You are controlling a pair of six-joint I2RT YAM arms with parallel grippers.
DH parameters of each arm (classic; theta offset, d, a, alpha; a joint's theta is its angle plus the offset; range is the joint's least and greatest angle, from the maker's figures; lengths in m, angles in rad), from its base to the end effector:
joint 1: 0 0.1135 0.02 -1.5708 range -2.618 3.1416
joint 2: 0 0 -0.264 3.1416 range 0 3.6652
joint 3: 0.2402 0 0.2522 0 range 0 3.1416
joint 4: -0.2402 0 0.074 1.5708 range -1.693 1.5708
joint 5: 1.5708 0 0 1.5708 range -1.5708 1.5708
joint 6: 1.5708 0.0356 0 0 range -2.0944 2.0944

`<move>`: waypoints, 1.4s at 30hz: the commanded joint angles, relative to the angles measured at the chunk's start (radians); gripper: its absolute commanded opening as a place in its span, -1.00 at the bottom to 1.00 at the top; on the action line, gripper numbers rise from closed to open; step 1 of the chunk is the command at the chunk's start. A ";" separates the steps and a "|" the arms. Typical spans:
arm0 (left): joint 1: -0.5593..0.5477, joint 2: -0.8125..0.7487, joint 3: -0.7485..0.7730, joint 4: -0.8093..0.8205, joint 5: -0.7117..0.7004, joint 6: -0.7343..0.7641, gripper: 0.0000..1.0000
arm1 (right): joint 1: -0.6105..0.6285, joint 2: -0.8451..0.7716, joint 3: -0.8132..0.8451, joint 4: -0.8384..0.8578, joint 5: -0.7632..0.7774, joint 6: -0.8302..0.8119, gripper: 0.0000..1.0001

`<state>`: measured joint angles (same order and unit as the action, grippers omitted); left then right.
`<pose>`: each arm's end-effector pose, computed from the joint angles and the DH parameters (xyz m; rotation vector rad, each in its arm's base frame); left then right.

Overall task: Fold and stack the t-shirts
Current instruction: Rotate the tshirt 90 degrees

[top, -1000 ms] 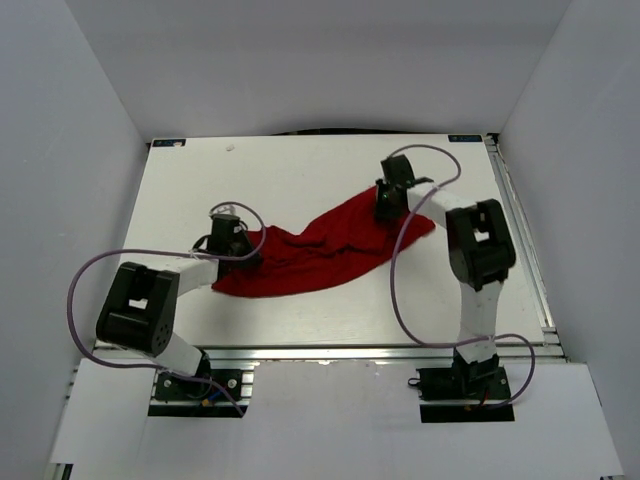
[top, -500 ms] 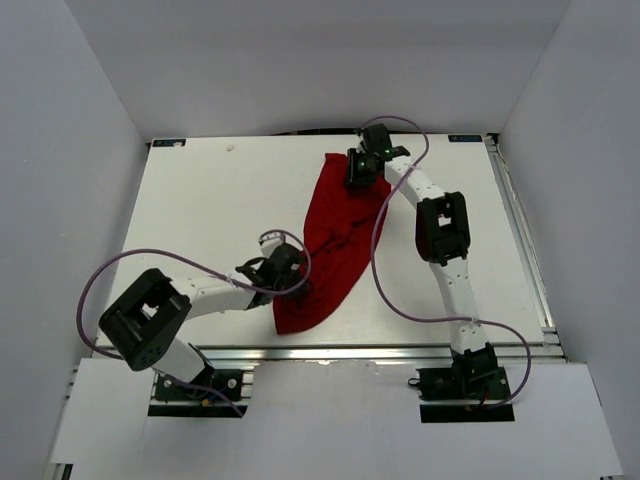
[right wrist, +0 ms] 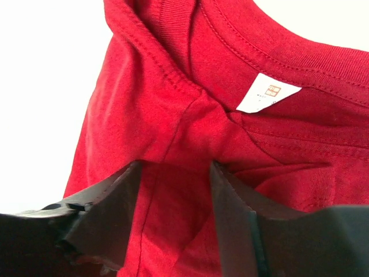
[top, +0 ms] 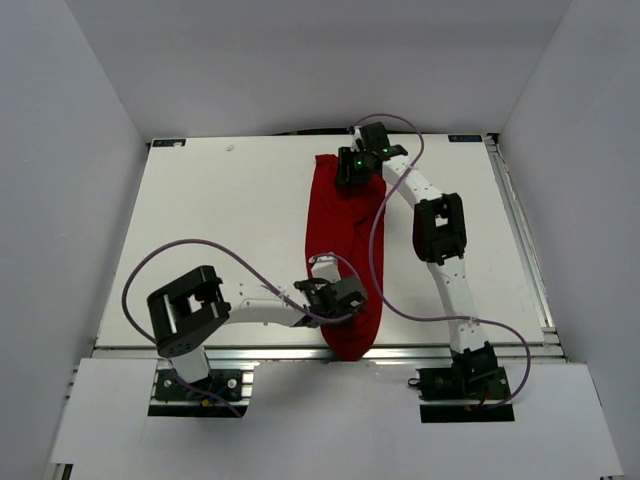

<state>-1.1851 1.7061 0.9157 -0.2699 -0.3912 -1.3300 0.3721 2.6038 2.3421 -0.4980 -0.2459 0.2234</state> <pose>0.1340 -0.2940 0.1499 -0.3194 2.5609 -0.4824 0.5349 0.2181 0.1686 -0.3017 2.3563 0.5790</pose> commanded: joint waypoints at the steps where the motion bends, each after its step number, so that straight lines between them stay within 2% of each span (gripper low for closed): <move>1: -0.007 -0.009 0.043 -0.169 -0.078 0.002 -0.37 | -0.018 -0.115 0.037 0.016 -0.018 -0.042 0.19; 6: -0.010 -0.158 -0.013 -0.166 -0.182 -0.089 -0.19 | -0.022 -0.283 -0.046 0.015 -0.023 -0.047 0.29; 13: -0.057 -0.492 -0.166 -0.143 -0.331 -0.235 -0.14 | -0.019 -0.513 -0.177 -0.060 0.043 -0.073 0.31; 15: -0.057 -0.534 -0.152 -0.170 -0.371 -0.203 -0.09 | -0.019 -0.559 -0.220 -0.089 0.100 -0.084 0.31; 16: -0.054 -0.548 -0.111 -0.178 -0.418 -0.171 0.02 | -0.019 -0.611 -0.246 -0.109 0.115 -0.088 0.32; 18: -0.028 -0.553 -0.042 -0.198 -0.458 -0.004 0.09 | -0.021 -0.681 -0.386 -0.119 0.146 -0.090 0.31; 19: 0.025 -0.543 0.047 -0.203 -0.454 0.055 0.09 | -0.019 -0.758 -0.439 -0.114 0.155 -0.091 0.23; 20: 0.053 -0.510 0.093 -0.219 -0.451 0.162 0.09 | -0.019 -0.796 -0.557 -0.088 0.174 -0.091 0.18; 22: 0.134 -0.467 0.217 -0.215 -0.445 0.265 0.09 | -0.021 -0.896 -0.663 -0.062 0.185 -0.082 0.04; 23: 0.172 -0.415 0.250 -0.201 -0.393 0.363 0.09 | -0.021 -0.919 -0.747 -0.047 0.177 -0.079 -0.11; 25: 0.291 -0.357 0.307 -0.175 -0.312 0.428 0.08 | -0.021 -0.970 -0.814 -0.036 0.171 -0.073 -0.43; 27: 0.358 -0.259 0.382 -0.144 -0.217 0.486 0.06 | -0.019 -0.994 -0.897 -0.008 0.163 -0.064 -0.44; 29: 0.432 -0.191 0.448 -0.114 -0.170 0.523 -0.01 | -0.016 -1.013 -0.938 0.001 0.123 -0.055 -0.30; 30: 0.452 -0.124 0.457 -0.089 -0.105 0.541 -0.02 | -0.013 -1.016 -0.966 -0.010 0.120 -0.055 -0.28; 32: 0.514 -0.047 0.491 -0.032 -0.031 0.557 -0.03 | 0.002 -1.028 -1.003 -0.016 0.126 -0.044 -0.27; 33: 0.533 -0.004 0.532 -0.017 0.053 0.560 -0.08 | 0.007 -1.057 -1.061 0.005 0.122 -0.036 -0.25; 34: 0.563 0.083 0.558 0.003 0.087 0.561 -0.10 | 0.013 -1.073 -1.092 0.015 0.114 -0.026 -0.24; 36: 0.584 0.163 0.650 0.014 0.170 0.591 -0.19 | 0.017 -1.112 -1.148 0.022 0.111 -0.018 -0.23; 42: 0.640 0.421 0.854 -0.026 0.281 0.638 -0.19 | 0.063 -1.168 -1.294 0.018 0.091 -0.021 -0.22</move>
<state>-0.5690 2.1124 1.6844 -0.2924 -0.2314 -0.7349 0.4145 1.4723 1.0809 -0.5110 -0.1345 0.1944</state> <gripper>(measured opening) 0.407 0.394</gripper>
